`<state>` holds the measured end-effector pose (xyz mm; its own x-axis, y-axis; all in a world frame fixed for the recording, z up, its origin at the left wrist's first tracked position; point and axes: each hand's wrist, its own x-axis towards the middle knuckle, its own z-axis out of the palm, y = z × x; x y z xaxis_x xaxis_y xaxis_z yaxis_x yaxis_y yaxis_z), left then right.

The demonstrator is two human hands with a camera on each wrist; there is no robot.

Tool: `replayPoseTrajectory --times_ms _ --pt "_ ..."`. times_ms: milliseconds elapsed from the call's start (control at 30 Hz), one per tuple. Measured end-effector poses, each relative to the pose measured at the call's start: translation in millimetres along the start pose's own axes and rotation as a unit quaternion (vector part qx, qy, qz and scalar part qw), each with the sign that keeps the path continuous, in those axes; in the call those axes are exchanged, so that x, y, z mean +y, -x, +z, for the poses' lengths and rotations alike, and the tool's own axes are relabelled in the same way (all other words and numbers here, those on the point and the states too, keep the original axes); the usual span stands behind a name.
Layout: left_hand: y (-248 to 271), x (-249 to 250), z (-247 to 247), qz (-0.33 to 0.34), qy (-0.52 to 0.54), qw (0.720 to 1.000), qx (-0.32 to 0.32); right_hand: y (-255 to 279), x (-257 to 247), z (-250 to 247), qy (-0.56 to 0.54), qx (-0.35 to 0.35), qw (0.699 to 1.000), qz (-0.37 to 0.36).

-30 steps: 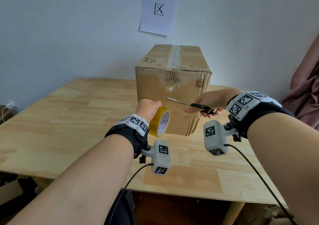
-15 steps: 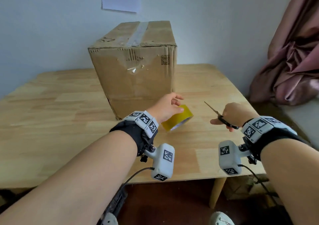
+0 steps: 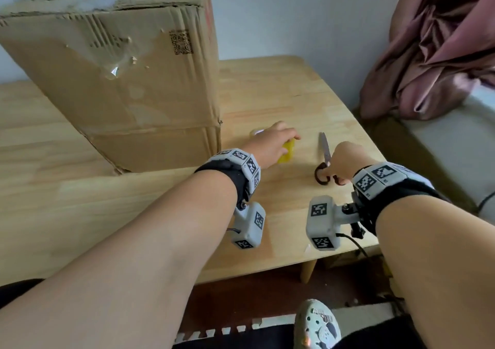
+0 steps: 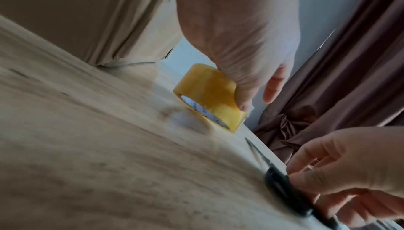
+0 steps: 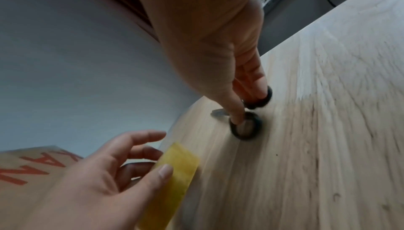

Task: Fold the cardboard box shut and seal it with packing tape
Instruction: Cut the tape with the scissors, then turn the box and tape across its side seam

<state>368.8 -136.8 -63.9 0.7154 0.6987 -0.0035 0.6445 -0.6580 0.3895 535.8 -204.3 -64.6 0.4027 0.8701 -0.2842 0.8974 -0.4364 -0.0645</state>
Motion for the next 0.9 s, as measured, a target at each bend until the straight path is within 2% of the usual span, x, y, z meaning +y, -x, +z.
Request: replayPoseTrajectory --times_ms 100,200,300,400,533,667,800,900 --pt "-8 -8 -1 -0.010 0.006 1.000 -0.010 -4 -8 0 0.033 0.018 0.999 -0.021" --pt "-10 -7 -8 -0.018 0.010 1.000 0.004 -12 -19 -2 -0.047 0.050 0.997 -0.019" --pt "-1 -2 -23 -0.010 -0.031 0.998 0.053 -7 -31 -15 -0.126 0.079 0.989 -0.019" --pt "22 1 -48 0.023 -0.070 0.988 0.135 9 -47 -38 -0.181 0.122 0.975 -0.047" --pt "72 -1 -93 0.102 -0.075 0.959 0.254 44 -83 -73 -0.305 0.198 0.925 -0.111" --pt "119 -23 -129 0.139 -0.144 0.893 0.402 73 -128 -84 -0.326 0.323 0.859 -0.226" --pt "152 -55 -148 0.061 -0.172 0.844 0.504 95 -171 -82 -0.269 0.414 0.784 -0.376" --pt "166 -76 -157 -0.014 -0.189 0.832 0.522 96 -195 -75 -0.160 0.434 0.778 -0.425"
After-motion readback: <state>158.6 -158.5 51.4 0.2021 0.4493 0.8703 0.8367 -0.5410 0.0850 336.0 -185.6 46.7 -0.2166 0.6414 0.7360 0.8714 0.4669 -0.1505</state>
